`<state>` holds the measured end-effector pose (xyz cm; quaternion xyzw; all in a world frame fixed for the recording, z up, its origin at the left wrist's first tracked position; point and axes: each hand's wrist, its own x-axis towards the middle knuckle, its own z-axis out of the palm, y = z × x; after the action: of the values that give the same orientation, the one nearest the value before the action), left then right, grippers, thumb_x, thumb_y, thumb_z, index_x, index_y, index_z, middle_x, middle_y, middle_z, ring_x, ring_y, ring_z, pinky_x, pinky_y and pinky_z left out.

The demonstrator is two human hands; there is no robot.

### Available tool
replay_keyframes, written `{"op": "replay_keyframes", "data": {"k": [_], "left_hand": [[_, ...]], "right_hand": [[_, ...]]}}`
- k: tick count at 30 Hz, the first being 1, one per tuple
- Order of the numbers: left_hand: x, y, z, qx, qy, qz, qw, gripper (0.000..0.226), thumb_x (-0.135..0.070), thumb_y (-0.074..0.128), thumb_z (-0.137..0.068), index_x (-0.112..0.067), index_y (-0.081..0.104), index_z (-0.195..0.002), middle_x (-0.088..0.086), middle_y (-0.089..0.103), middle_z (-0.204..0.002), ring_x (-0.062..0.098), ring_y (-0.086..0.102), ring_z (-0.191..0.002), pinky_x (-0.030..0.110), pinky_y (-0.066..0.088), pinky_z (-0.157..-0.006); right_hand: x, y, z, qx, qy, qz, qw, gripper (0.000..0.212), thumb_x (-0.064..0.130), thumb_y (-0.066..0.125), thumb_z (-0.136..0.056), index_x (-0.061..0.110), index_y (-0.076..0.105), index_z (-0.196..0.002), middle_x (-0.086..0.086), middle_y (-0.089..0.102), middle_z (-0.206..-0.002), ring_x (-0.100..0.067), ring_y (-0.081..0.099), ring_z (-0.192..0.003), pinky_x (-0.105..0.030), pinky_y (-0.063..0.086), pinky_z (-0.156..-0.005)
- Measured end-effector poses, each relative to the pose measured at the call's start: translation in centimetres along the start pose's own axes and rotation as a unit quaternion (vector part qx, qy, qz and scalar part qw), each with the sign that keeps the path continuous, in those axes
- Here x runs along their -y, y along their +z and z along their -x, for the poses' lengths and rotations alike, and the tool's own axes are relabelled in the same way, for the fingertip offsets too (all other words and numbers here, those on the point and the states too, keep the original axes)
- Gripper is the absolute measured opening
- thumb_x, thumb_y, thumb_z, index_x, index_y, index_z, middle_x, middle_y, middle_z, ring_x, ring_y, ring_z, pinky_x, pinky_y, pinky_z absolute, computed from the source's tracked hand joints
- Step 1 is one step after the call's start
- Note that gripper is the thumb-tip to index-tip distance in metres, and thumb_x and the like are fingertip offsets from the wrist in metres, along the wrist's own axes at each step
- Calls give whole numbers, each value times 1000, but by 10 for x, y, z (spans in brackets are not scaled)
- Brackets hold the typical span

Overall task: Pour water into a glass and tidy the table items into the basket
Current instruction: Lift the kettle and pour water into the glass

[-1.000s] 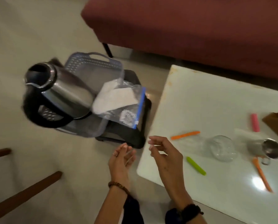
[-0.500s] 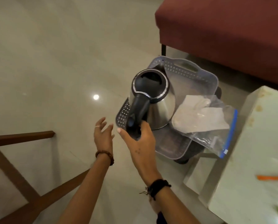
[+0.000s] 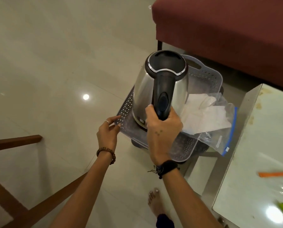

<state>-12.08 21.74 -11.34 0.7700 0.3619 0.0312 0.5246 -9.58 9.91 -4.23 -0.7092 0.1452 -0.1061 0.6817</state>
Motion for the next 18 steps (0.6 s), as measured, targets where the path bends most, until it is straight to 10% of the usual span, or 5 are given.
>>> {"op": "replay_keyframes", "data": {"k": [8, 15, 18], "left_hand": [[-19, 23, 49, -89, 180, -64, 977, 28, -6, 59, -84, -13, 58, -111, -4, 56, -114, 3, 48, -106, -7, 29, -84], [-46, 85, 147, 26, 216, -37, 975, 19, -14, 58, -87, -21, 59, -105, -2, 62, -106, 13, 58, -102, 21, 44, -90], [-54, 123, 199, 86, 223, -37, 970, 21, -10, 58, -87, -27, 57, -99, -9, 62, -95, 11, 60, -90, 13, 49, -79]], "right_hand": [[51, -102, 10, 35, 23, -77, 996, 23, 34, 58, -67, 13, 54, -59, -2, 49, -46, -12, 46, -40, -17, 41, -41], [90, -243, 22, 33, 59, -37, 997, 30, 40, 58, -60, 12, 52, -50, -10, 47, -42, -17, 45, -39, -18, 39, -40], [97, -309, 25, 16, 88, -6, 996, 34, 39, 58, -58, 9, 46, -44, -18, 42, -40, -21, 42, -37, -23, 39, -39]]}}
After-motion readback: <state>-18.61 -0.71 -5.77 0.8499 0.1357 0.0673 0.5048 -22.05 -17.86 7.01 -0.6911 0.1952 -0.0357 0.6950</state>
